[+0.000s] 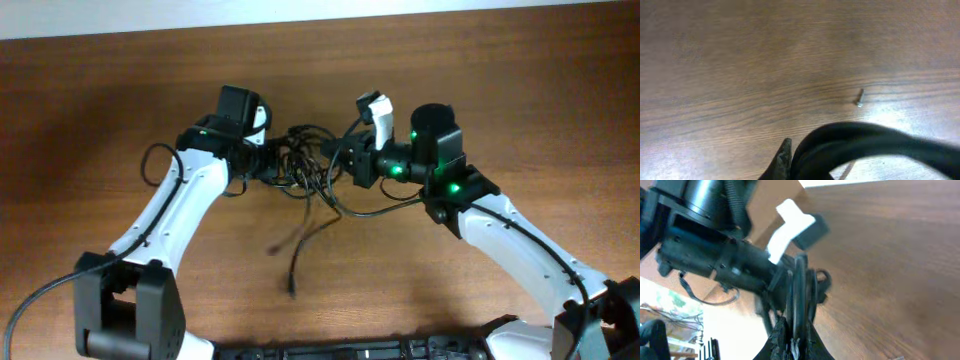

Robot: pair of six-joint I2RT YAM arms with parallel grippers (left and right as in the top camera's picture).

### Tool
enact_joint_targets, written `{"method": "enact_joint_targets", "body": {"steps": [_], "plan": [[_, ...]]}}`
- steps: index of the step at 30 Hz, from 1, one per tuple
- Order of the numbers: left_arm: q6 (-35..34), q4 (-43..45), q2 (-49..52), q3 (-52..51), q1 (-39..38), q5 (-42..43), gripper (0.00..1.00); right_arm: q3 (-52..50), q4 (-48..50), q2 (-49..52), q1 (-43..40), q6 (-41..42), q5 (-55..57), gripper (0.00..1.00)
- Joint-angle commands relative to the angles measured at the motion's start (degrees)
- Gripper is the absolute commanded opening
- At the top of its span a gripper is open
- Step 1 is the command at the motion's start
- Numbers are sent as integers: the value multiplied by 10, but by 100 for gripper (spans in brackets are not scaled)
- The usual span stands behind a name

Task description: Untangle cables

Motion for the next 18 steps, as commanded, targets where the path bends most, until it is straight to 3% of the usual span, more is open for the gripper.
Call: {"method": "enact_joint_targets", "body": {"steps": [1, 4, 10, 14, 15, 16, 18], "plan": [[-47, -38, 4, -4, 92, -75, 0, 12, -55, -18, -83, -1, 4, 4], [-59, -53, -7, -4, 143, -22, 0, 12, -146, -18, -116, -1, 4, 4], [-61, -5, -70, -4, 222, 171, 0, 12, -307, -18, -108, -31, 2, 4], [-53, 4, -118, -4, 235, 190, 0, 12, -326, -18, -101, -49, 6, 5], [-47, 3, -126, -4, 235, 190, 0, 12, -327, -18, -101, -49, 11, 13], [-41, 2, -138, -4, 235, 190, 0, 12, -327, -18, -101, -49, 17, 31], [-41, 2, -144, -4, 235, 190, 0, 12, -327, -18, -101, -49, 17, 50]]}}
